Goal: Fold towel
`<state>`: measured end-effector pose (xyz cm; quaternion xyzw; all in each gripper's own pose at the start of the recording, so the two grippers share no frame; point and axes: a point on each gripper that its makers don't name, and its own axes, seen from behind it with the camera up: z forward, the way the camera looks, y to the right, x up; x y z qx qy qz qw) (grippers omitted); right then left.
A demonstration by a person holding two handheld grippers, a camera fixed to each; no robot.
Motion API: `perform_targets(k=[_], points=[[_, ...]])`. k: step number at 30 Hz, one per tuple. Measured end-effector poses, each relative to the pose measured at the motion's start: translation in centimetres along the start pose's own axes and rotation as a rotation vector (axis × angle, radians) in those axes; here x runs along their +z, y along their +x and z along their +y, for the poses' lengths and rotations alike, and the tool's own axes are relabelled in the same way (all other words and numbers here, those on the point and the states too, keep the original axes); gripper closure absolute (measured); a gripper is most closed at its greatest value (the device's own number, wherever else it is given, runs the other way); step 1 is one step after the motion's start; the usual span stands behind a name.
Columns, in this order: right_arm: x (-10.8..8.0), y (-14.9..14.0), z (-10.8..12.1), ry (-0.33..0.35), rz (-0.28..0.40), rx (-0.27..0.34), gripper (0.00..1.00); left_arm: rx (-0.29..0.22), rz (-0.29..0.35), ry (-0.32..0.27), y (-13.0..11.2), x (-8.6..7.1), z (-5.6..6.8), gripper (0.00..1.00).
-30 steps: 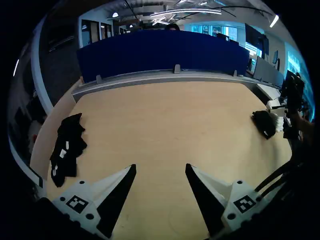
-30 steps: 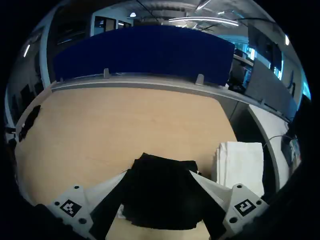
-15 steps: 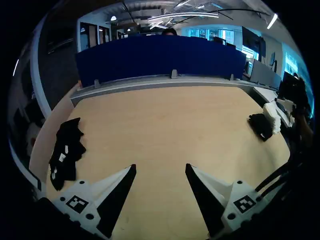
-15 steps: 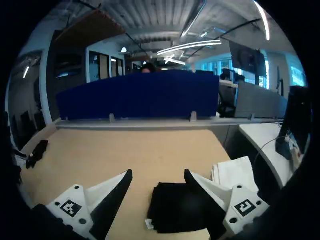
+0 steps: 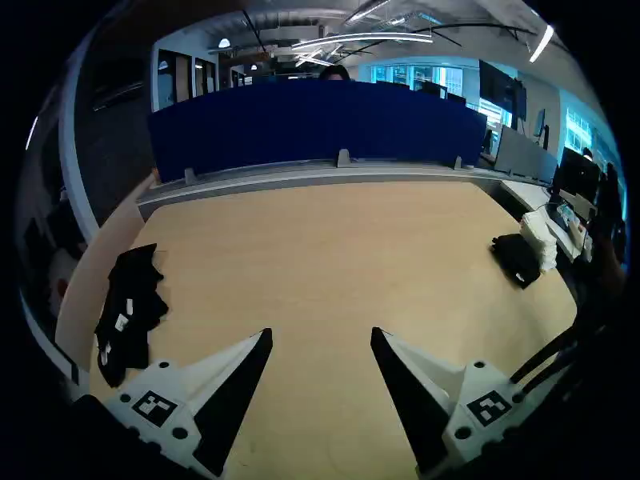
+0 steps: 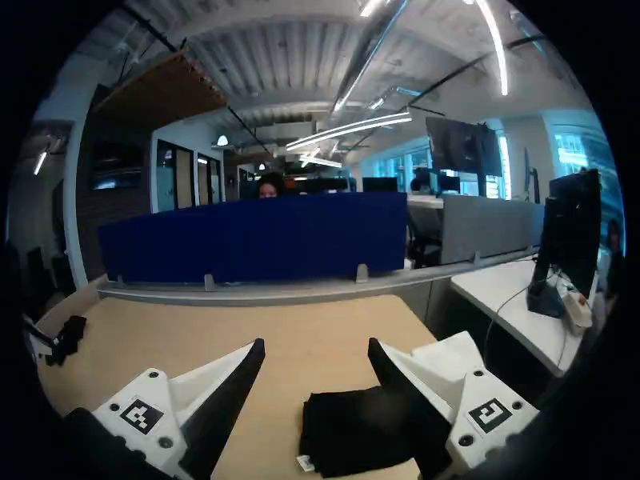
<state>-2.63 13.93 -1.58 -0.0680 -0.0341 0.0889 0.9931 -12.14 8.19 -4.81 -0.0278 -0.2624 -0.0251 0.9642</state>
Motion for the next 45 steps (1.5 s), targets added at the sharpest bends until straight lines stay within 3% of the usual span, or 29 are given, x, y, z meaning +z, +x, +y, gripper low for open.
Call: perform_targets(k=[5,11,18,26,37,45], points=[[-1.0,1.4,-0.4,-0.026,0.059,-0.034,0.0,-0.011,0.017,-0.002,0.3,0.1,-0.2,0.09],[-1.2,1.8,-1.0,-0.053,0.067,-0.08,0.0,-0.02,0.036,-0.002,0.5,0.2,-0.5,0.09],[-1.2,2.2,-3.4,-0.032,0.086,-0.092,0.0,-0.036,0.09,0.006,1.6,0.7,-1.1,0.09],[-1.3,2.9,-6.1,-0.025,0.114,-0.119,0.0,-0.068,0.242,0.041,5.4,0.8,-2.7,0.09],[-1.2,3.3,-9.8,-0.006,0.129,-0.098,0.0,-0.096,0.485,0.095,11.3,-0.7,-4.6,0.09],[-1.0,3.4,-12.0,0.01,0.142,-0.083,0.0,-0.087,0.56,0.11,13.1,-1.3,-5.3,0.09]])
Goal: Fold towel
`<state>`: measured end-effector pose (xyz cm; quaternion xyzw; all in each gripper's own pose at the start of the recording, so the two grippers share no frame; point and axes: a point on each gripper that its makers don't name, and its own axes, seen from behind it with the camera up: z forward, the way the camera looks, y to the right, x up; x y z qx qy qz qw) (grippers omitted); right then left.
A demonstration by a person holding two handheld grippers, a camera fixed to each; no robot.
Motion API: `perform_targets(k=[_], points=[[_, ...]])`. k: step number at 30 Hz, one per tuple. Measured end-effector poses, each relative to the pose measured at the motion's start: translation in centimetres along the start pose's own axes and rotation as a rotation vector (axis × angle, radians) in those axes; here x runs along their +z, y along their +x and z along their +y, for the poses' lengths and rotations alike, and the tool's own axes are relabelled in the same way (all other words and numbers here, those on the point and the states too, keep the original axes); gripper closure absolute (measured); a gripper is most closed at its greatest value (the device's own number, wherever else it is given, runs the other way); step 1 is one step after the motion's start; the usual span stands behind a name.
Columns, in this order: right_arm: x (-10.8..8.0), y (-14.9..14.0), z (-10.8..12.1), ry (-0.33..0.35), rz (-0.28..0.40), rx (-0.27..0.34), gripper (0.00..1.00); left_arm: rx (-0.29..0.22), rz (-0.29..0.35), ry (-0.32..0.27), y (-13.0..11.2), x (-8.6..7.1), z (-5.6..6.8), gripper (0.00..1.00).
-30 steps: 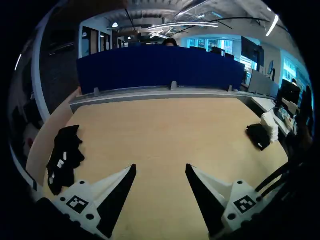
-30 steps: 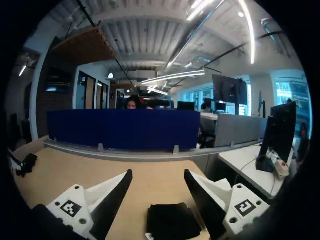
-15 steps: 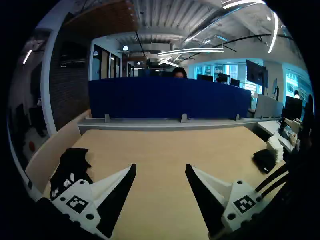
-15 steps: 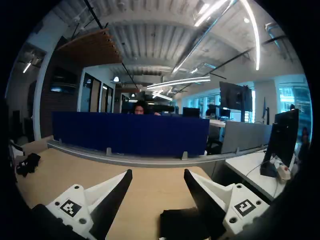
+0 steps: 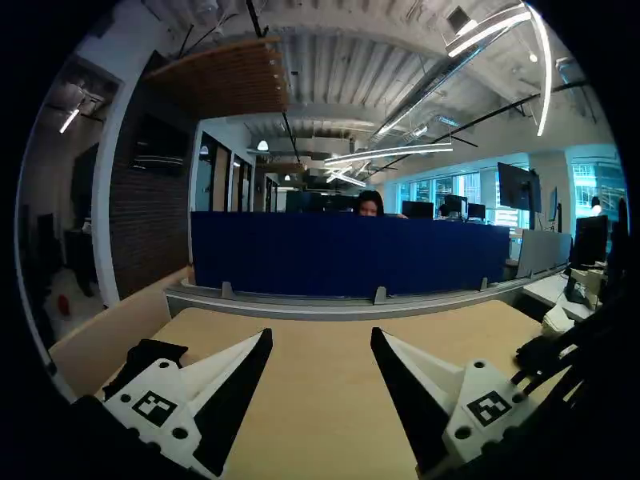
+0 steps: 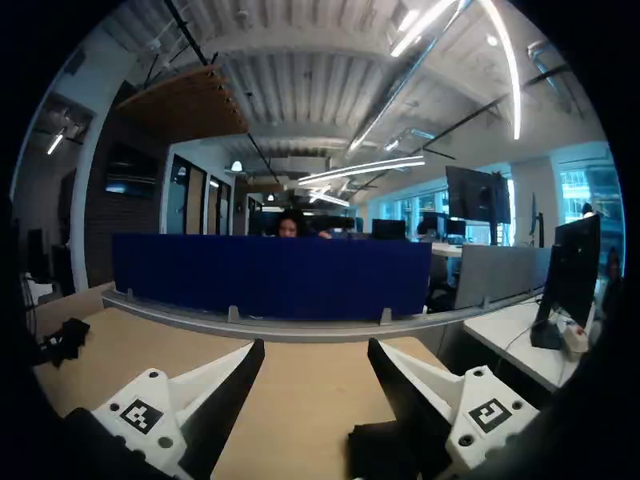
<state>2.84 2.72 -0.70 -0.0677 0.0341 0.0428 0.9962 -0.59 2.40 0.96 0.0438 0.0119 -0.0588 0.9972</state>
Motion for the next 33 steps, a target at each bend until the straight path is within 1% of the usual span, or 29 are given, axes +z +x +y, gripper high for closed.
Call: perform_targets(k=[5,11,14,17,21,26,33], points=[[-0.1,-0.3,-1.6,0.009,-0.001,0.018,0.0,0.004,0.026,-0.001,0.4,0.1,-0.3,0.09],[0.0,-0.5,-3.9,0.028,-0.004,0.031,0.0,0.003,0.049,0.005,0.8,0.6,-1.1,0.09],[-0.2,-0.3,-5.0,0.047,-0.01,0.028,0.0,0.005,0.064,0.013,1.1,0.7,-1.4,0.09],[-0.3,-0.3,-5.7,0.053,-0.025,0.026,0.0,0.004,0.077,0.022,1.2,0.8,-1.8,0.09],[-0.3,-0.2,-6.7,0.064,-0.035,0.023,0.0,0.004,0.084,0.031,0.9,0.8,-2.2,0.09],[-0.5,0.0,-7.4,0.067,-0.047,0.021,0.0,0.024,0.098,0.05,0.3,0.9,-2.9,0.09],[-0.5,-0.3,-8.2,0.066,-0.063,0.004,0.0,0.05,0.107,0.068,-1.0,1.2,-3.3,0.09]])
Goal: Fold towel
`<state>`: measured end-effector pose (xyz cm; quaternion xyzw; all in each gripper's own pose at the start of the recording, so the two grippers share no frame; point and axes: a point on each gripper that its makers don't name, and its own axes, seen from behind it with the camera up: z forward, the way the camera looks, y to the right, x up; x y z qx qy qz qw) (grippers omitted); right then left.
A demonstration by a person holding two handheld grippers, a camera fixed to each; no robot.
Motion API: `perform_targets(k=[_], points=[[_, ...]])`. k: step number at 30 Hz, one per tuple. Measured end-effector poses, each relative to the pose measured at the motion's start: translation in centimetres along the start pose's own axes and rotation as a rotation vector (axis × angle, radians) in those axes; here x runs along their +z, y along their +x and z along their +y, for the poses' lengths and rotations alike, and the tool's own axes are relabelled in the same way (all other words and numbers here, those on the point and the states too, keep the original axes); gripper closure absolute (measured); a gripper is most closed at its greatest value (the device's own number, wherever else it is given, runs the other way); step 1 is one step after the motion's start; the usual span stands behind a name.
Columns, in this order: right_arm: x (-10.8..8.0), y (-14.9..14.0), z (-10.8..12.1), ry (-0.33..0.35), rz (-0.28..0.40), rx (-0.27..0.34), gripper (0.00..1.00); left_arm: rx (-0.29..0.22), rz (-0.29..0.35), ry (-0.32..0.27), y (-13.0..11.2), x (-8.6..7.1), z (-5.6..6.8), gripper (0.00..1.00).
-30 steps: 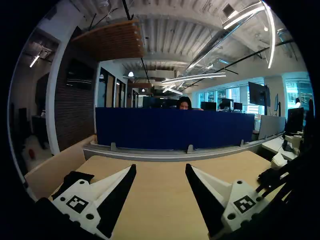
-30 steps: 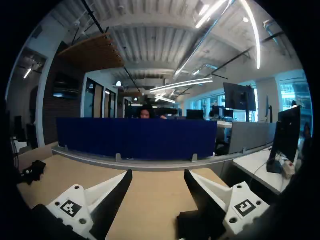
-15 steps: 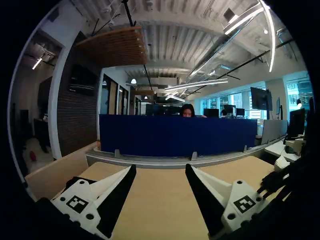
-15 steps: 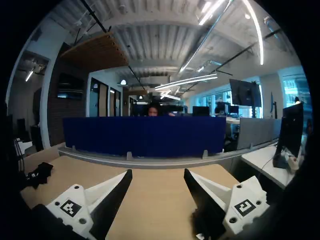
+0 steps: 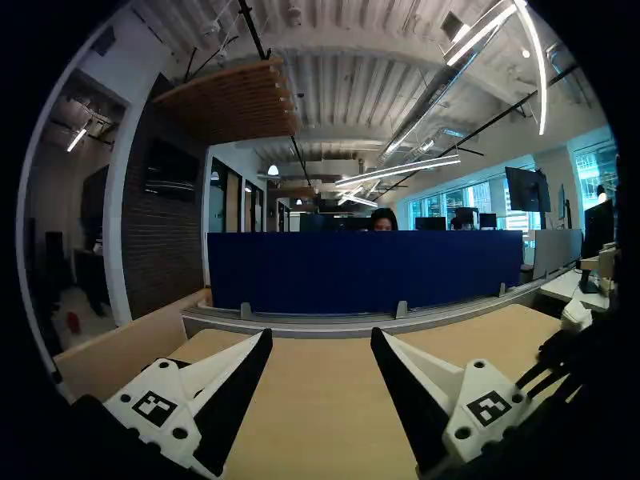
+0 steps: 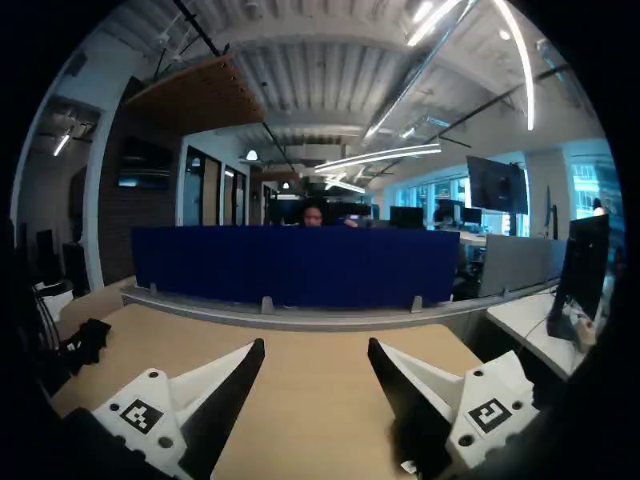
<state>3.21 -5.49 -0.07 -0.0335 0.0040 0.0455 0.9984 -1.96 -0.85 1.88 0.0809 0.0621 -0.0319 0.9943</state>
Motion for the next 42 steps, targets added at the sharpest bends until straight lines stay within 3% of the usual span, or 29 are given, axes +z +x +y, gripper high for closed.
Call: perform_targets(k=[15,26,42], points=[[0.7,-1.9,-1.7,0.009,-0.029,-0.008,0.0,0.035,0.005,0.02,-4.8,0.5,-0.2,0.09],[0.8,-3.3,-1.3,-0.007,0.004,-0.008,0.0,0.016,0.014,0.006,-9.4,0.6,0.5,0.09],[-0.2,-4.3,-1.0,-0.028,0.026,-0.021,0.0,-0.001,0.015,0.017,-14.6,1.3,0.0,0.09]])
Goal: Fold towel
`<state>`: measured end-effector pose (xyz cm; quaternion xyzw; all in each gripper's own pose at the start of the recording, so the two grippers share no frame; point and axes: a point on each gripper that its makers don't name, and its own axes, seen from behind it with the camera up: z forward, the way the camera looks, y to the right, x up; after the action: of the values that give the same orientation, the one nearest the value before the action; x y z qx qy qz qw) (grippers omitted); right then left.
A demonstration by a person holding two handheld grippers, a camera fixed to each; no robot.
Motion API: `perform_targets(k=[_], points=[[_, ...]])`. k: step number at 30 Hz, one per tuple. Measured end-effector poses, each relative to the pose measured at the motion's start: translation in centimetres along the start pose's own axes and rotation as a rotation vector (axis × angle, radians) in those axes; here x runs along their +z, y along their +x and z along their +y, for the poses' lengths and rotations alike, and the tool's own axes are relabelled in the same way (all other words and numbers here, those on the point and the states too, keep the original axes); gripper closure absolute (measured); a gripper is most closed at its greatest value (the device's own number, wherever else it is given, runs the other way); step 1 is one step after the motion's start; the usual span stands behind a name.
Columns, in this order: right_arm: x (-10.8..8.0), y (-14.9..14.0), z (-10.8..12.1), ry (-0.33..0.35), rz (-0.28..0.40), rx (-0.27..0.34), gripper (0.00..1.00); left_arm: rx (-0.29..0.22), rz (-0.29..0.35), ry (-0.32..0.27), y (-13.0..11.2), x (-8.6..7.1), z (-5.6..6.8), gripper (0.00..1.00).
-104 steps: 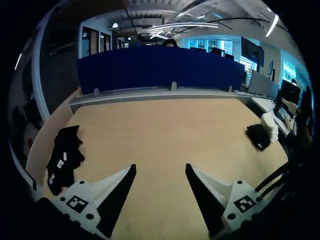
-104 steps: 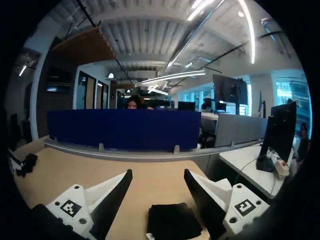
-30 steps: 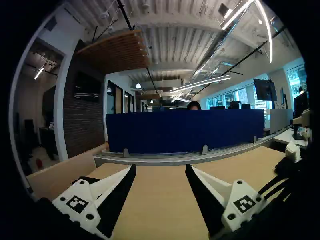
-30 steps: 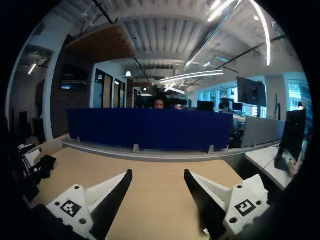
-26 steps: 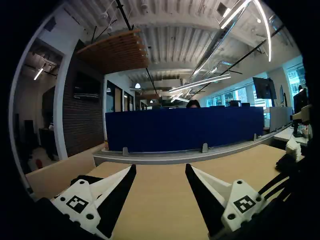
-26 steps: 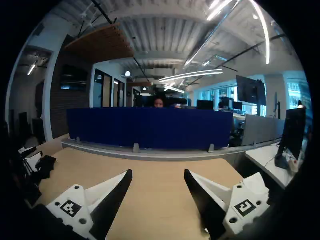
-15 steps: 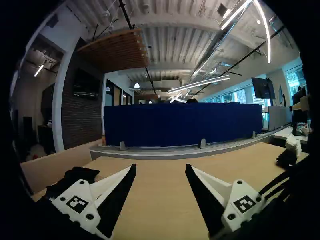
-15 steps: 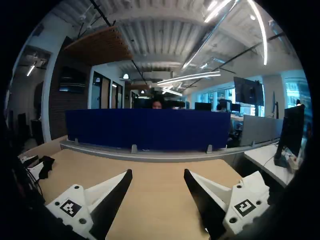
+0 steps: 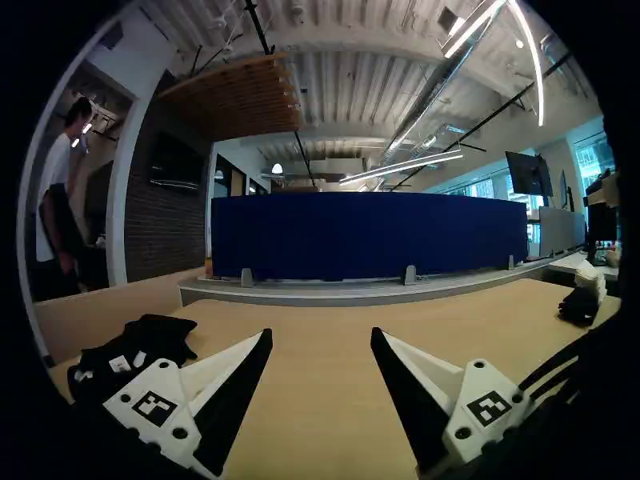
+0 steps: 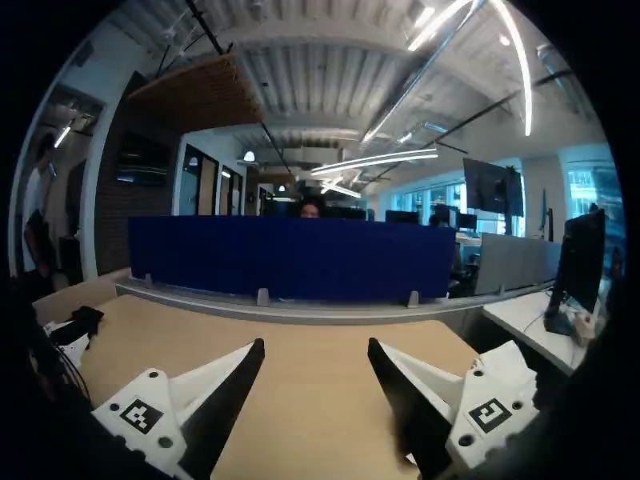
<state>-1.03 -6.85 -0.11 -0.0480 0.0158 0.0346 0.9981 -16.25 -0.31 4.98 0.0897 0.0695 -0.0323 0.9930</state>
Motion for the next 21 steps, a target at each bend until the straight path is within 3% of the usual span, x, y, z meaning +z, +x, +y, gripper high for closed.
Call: perform_targets(k=[21], points=[[-0.2,-1.0,0.5,0.003,0.005,0.0,0.0,-0.003,-0.014,0.0,-3.1,0.0,0.1,0.09]])
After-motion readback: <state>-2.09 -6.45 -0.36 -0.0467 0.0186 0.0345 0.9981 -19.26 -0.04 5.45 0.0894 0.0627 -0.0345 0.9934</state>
